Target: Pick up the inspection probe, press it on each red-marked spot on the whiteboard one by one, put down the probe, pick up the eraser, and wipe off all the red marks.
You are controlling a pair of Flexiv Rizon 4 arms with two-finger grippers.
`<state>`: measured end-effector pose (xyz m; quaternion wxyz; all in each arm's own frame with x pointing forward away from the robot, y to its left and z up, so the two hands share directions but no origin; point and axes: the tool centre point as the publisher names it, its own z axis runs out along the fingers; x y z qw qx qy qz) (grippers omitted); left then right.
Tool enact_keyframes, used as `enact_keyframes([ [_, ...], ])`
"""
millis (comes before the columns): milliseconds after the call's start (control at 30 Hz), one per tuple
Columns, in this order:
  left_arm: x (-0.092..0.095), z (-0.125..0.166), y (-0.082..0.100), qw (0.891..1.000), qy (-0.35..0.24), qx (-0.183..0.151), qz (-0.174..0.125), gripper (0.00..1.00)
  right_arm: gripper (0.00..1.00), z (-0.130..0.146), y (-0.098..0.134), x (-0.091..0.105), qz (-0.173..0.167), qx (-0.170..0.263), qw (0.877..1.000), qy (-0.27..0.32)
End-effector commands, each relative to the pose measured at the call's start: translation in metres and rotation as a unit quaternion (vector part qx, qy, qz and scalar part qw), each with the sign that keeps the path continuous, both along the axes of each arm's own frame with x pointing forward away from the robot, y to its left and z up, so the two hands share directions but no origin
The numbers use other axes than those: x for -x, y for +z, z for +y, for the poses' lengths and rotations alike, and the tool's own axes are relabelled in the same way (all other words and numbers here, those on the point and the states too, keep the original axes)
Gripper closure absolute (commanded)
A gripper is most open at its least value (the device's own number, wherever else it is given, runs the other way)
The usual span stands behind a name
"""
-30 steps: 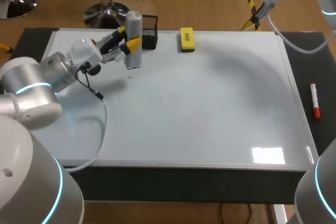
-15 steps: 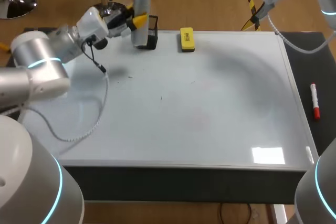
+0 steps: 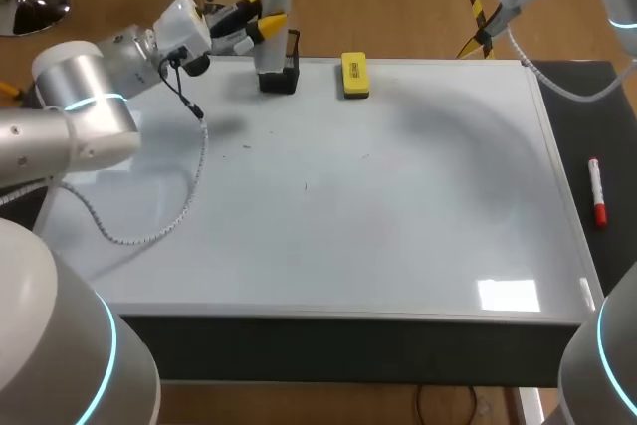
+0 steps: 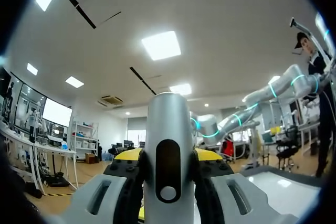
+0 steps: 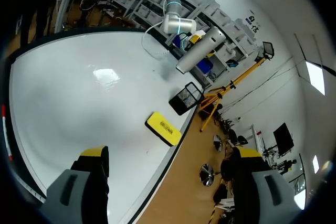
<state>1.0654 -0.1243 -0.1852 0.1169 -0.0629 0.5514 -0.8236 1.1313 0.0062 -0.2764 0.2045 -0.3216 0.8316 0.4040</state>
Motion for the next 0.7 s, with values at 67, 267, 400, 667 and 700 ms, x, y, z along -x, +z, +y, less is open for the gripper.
enact_keyframes([
  [67,-0.001,0.000,0.001,1.000,-0.002,0.000,0.000,1.00,0.00,0.000,0.001,0.000,0.000,0.002,1.000,0.001],
  [267,-0.011,0.009,-0.002,1.000,0.014,0.012,-0.004,1.00,0.00,0.000,0.001,0.000,0.000,0.002,1.000,0.001],
  [400,-0.027,0.004,0.005,1.000,0.004,0.019,-0.024,1.00,0.00,0.000,0.001,0.000,0.000,0.002,1.000,0.001],
  [667,-0.054,-0.004,0.011,0.999,-0.014,0.016,-0.045,1.00,0.00,0.000,0.001,0.000,0.000,0.002,1.000,0.001],
  [700,-0.059,-0.004,0.010,0.999,-0.016,0.018,-0.044,1.00,0.00,0.000,0.001,0.000,0.000,0.002,1.000,0.001],
])
